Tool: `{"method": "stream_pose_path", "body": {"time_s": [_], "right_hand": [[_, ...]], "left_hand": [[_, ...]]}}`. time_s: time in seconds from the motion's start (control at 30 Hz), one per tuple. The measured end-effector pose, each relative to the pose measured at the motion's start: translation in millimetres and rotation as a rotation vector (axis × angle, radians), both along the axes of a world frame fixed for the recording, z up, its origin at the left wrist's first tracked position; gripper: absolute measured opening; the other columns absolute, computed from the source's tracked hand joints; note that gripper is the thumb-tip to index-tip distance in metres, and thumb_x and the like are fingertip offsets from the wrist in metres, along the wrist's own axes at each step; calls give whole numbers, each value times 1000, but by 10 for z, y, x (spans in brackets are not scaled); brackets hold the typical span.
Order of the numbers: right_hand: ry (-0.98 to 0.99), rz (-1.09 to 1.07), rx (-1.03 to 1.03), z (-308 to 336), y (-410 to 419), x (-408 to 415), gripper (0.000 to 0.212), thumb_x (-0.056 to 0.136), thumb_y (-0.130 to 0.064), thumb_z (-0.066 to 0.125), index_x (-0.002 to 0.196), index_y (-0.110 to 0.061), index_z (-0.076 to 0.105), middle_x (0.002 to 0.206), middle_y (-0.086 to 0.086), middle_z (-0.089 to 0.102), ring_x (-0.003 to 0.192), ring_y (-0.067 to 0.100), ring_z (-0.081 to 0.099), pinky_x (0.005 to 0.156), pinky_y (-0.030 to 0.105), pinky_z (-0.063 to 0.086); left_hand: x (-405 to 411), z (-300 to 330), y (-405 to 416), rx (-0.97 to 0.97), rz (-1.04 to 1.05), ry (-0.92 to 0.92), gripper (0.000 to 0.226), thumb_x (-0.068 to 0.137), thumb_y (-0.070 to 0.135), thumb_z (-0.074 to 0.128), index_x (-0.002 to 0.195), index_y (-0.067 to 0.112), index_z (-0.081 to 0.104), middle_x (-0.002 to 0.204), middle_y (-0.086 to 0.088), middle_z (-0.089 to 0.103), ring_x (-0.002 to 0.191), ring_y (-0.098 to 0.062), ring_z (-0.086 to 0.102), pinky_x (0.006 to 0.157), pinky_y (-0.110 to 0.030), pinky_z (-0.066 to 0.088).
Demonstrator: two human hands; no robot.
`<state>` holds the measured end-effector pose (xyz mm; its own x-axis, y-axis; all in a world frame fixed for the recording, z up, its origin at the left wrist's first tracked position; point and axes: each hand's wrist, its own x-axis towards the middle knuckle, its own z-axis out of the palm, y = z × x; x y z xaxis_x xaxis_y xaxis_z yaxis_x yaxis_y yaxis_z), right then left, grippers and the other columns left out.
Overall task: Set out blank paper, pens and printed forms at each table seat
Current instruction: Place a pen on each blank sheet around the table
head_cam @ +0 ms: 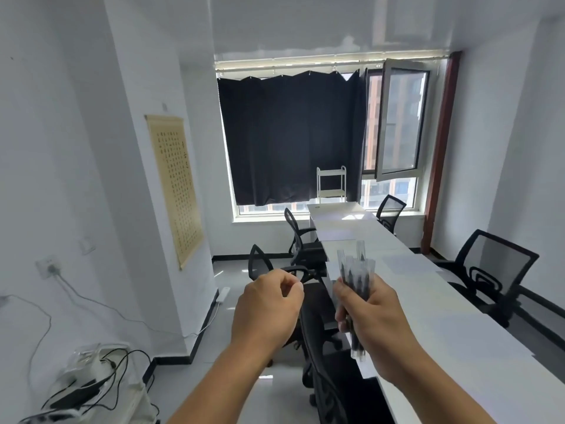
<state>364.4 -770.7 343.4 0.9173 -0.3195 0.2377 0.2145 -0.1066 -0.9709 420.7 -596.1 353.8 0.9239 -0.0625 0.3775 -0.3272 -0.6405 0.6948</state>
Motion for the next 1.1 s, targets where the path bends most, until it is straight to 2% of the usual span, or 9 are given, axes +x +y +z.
{"method": "stream_pose_path", "body": {"time_s": [0.07,0.3,0.43,0.6,0.8,0.87,0.93,1.1], "right_hand": [[-8,8,9,46,222,158,15,108,-18,67,95,-11,63,65,12,66,58,26,59,54,35,49],[-19,9,43,68,441,635,13,107,-18,68,98,-10,65,65,14,66,57,25,59,55,38,51],[-34,-17,58,67,439,1002,11,108,-16,66,101,-8,65,66,16,66,56,23,59,52,31,51],[-71,-36,63,89,268,1660,12,108,-16,66,99,-8,66,66,15,67,57,22,60,55,32,52],[-85,-75,78,58,-37,2713,11,108,-19,66,103,-9,67,72,24,67,56,22,61,56,34,55],[-75,-86,75,55,-100,2927,11,108,-18,66,103,-9,68,75,28,67,58,22,62,57,33,56],[-67,-107,79,62,-192,3139,10,108,-19,66,103,-10,68,73,24,68,59,21,62,57,33,55],[-59,-194,66,90,-437,3561,8,108,-20,66,105,-13,68,68,14,68,57,21,61,57,32,54]], "left_hand": [[153,31,215,-17,1,-12,13,103,45,65,97,40,75,87,24,72,83,-1,72,82,-35,67],[582,97,470,-2,-9,3,15,104,45,64,97,38,75,82,21,73,77,-3,72,78,-30,66],[982,169,456,35,-28,4,15,104,44,64,99,37,75,86,19,75,79,-4,73,77,-28,65],[1667,234,263,56,-58,-14,15,105,43,63,101,37,76,89,20,75,81,-5,73,81,-33,66],[2728,280,-61,78,-85,-34,15,105,39,63,98,36,76,87,20,73,83,-3,70,80,-29,63],[2949,297,-126,90,-97,-35,15,105,40,63,98,36,76,87,20,73,82,0,69,75,-23,59],[3206,321,-233,89,-114,-35,15,105,40,63,98,36,76,85,20,73,78,2,68,68,-18,54],[3764,384,-558,46,-231,-27,15,104,38,64,95,35,76,83,18,75,75,-3,72,71,-25,61]]}}
